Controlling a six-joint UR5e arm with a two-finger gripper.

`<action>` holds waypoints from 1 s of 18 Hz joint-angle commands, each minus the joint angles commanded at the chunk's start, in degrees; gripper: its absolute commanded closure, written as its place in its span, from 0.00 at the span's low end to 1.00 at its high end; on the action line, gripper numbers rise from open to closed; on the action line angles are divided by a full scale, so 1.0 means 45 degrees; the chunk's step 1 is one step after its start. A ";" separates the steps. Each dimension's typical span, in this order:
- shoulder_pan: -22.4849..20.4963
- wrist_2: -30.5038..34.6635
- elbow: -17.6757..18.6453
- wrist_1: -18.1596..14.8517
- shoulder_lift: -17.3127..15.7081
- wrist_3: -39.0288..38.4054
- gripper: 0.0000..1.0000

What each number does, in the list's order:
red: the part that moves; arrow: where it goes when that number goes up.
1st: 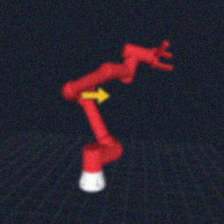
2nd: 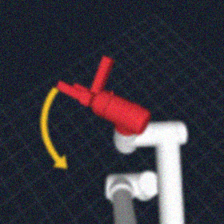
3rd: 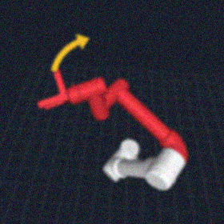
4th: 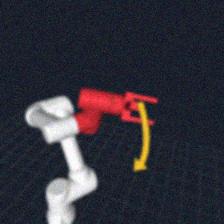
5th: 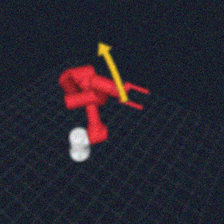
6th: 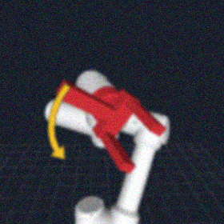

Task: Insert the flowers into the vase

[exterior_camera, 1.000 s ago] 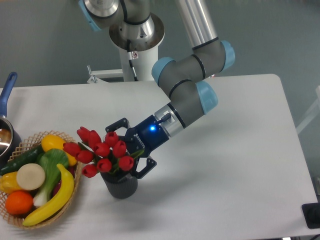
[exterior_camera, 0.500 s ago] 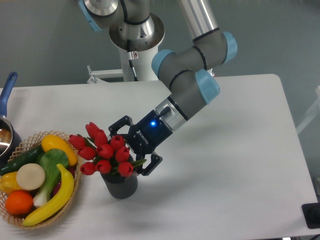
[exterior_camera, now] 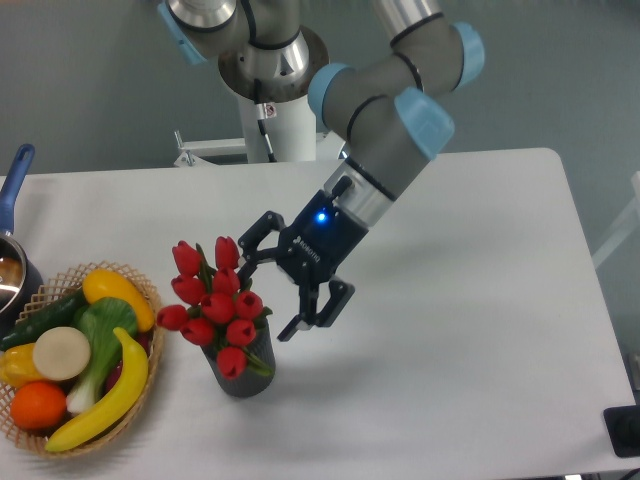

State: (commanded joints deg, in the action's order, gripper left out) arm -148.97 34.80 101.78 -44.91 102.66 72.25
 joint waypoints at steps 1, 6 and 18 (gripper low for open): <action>-0.0078 0.0000 0.0097 -0.0019 -0.0155 0.0000 0.00; -0.0566 0.1344 0.0195 -0.0020 -0.0956 0.0020 0.00; -0.1446 0.7612 -0.0838 -0.0117 -0.2423 0.0078 0.00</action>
State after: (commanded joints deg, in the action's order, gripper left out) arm -155.48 69.06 98.00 -45.44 91.76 72.60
